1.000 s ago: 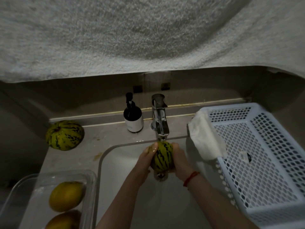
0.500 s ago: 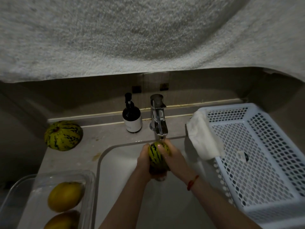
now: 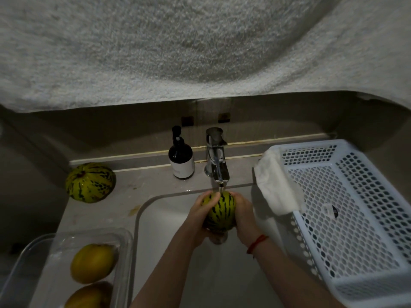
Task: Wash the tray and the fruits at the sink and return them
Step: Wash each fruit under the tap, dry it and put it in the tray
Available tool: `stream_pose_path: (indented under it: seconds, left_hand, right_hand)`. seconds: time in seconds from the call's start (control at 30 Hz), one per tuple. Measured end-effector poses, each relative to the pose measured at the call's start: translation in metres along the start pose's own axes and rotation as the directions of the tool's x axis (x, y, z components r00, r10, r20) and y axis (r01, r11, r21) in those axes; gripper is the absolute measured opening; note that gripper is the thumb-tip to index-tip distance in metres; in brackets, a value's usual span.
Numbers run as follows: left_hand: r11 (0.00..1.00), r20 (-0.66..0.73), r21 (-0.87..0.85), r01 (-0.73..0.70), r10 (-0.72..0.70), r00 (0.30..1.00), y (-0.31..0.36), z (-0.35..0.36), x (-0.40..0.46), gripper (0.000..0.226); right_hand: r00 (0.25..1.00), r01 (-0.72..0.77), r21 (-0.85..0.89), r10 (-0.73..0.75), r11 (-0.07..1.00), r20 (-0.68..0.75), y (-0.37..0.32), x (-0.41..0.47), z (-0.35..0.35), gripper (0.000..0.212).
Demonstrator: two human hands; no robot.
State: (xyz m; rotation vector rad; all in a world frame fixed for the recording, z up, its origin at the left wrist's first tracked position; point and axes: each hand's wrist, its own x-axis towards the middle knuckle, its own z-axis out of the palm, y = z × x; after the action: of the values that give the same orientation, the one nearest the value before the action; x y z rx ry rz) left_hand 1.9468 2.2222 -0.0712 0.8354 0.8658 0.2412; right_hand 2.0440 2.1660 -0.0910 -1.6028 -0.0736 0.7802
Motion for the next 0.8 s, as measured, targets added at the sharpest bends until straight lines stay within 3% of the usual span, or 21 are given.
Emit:
stream_pose_path:
  seconds: [0.07,0.17,0.33,0.47,0.6,0.8]
  left_hand:
    - [0.999,-0.010,-0.053,-0.006,0.006,1.000,-0.001,0.003,0.002,0.036]
    - [0.975,-0.015,-0.200,0.092,-0.097,0.995,-0.003,0.010,0.007,0.045]
    - [0.922,0.085,-0.304,0.240,-0.225,0.971,0.000,0.019,0.015,0.058]
    - [0.916,0.054,-0.280,0.288,-0.284,0.957,0.000,0.013,0.018,0.061]
    - [0.908,0.033,-0.277,0.313,-0.317,0.948,-0.001,0.011,0.013,0.058]
    - [0.913,0.025,-0.291,0.287,-0.292,0.956,-0.002,0.005,0.006,0.063]
  right_hand:
    - [0.998,0.056,-0.053,-0.055,0.997,0.029,-0.004,-0.003,0.001,0.031]
    - [0.974,0.186,-0.200,-0.155,0.962,0.164,-0.010,-0.009,-0.005,0.027]
    - [0.883,0.463,-0.425,-0.362,0.777,0.300,-0.042,-0.017,-0.020,0.027]
    - [0.894,0.448,-0.345,-0.402,0.825,0.199,-0.092,-0.019,-0.023,0.021]
    - [0.834,0.548,-0.446,-0.500,0.708,0.232,-0.137,-0.011,-0.005,0.027]
    - [0.905,0.423,-0.443,-0.347,0.791,0.245,-0.148,-0.002,0.020,0.036]
